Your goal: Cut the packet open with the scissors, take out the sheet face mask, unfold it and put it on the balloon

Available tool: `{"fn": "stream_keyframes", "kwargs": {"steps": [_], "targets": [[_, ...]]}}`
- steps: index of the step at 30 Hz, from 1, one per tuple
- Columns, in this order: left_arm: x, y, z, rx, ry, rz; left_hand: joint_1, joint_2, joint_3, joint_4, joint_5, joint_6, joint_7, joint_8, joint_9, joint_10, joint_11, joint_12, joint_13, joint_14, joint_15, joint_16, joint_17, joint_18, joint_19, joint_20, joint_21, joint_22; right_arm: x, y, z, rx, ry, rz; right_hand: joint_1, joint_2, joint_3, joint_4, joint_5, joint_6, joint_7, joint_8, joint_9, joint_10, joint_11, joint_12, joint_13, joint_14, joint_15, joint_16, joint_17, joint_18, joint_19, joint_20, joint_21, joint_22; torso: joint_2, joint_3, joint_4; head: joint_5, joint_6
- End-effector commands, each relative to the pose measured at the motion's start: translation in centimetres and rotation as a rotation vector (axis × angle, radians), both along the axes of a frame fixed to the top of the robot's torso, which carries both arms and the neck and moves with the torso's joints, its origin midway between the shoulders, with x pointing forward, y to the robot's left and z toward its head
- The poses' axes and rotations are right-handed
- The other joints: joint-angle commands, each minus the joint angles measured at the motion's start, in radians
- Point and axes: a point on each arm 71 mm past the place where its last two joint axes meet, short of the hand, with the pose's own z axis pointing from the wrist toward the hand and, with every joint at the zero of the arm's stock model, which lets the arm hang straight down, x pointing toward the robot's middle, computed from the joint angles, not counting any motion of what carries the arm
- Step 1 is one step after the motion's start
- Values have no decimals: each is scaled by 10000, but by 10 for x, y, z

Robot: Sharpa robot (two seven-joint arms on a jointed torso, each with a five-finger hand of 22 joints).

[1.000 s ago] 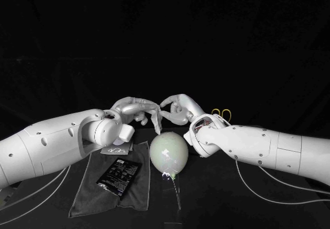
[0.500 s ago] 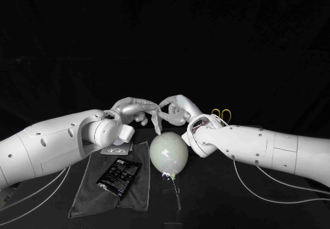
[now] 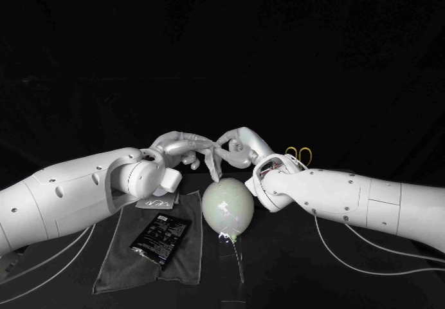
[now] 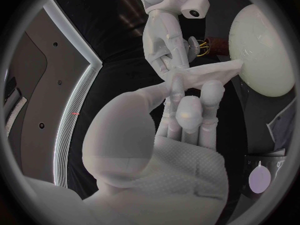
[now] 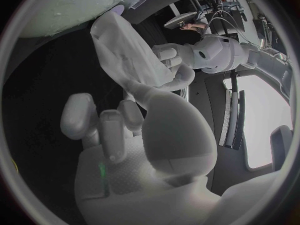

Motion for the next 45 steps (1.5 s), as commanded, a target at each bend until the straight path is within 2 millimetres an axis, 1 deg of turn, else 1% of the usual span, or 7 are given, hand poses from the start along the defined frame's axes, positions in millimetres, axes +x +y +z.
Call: {"fn": "stream_keyframes", "kwargs": {"steps": [1,6,19,24,29,35,45], "targets": [[0,-1,2,-65,-70,-94,75,0,88,-110,35,56,2,30,13,21,0,-53,10,39,-129,68,9,177,19,5,32,7,-3,-1,6,390,-707,-99,-61,360,146,131,-31,178,-78,233,136,511,-116,474,508,548,-115,247,1598,-194,365,-96,607,1697,0,5,-8,10,-3],[1,0,2,-50,-67,-56,75,0,88,-110,35,56,2,30,13,21,0,-53,10,39,-129,68,9,177,19,5,32,7,-4,-3,7,461,-844,-129,-184,382,220,218,-34,175,-192,442,248,701,-236,556,611,668,-243,337,1781,-253,549,-244,896,1765,-7,5,-10,1,-5],[2,0,3,197,-411,-33,-64,-72,-20,-27,30,27,44,-10,2,-135,55,-118,13,-127,-76,-94,-305,234,-277,41,-165,-342,-5,-7,6,295,-506,-186,-237,345,241,215,-34,220,-258,606,325,940,-299,798,885,788,-300,449,2019,-295,665,-313,1101,1817,-11,-2,3,-1,-33],[2,2,5,643,-993,28,-643,-465,-693,418,24,-524,250,-530,-330,-1135,327,-400,-30,-1062,202,-931,-1637,444,-1586,262,-1282,-1902,-2,-11,7,251,-275,-451,-236,350,248,212,-33,220,-262,615,330,940,-303,794,882,783,-304,443,2006,-292,656,-317,1085,1812,-12,1,-2,-6,-15],[2,4,5,964,-1525,-7,-839,-703,-1089,649,26,-628,318,-756,-537,-1603,468,-472,-30,-1857,353,-1570,-2617,428,-1892,412,-1527,-2002,1,-14,9,277,-108,-701,-229,357,264,199,-32,215,-268,631,337,944,-310,790,881,784,-312,443,2006,-293,661,-326,1092,1813,-4,5,0,-5,7],[1,10,2,1288,-1964,27,-880,-947,-1718,968,30,-697,391,-961,-794,-2280,637,-362,51,-2766,557,-1665,-2710,425,-2424,660,-2015,-2216,3,-17,11,359,80,-868,-223,359,277,187,-32,211,-272,643,343,949,-316,787,882,789,-319,447,2016,-294,667,-333,1102,1815,0,0,-10,-20,7],[1,14,-6,1708,-2365,85,-494,-1004,-2420,1354,30,-832,502,-1118,-1107,-3387,854,73,236,-4140,835,-1790,-2897,425,-3079,1025,-2806,-2593,6,-20,18,400,232,-1041,-219,349,290,167,-33,207,-277,663,352,978,-322,821,922,802,-327,459,2041,-300,684,-342,1131,1822,-11,0,-9,-73,31]]}}
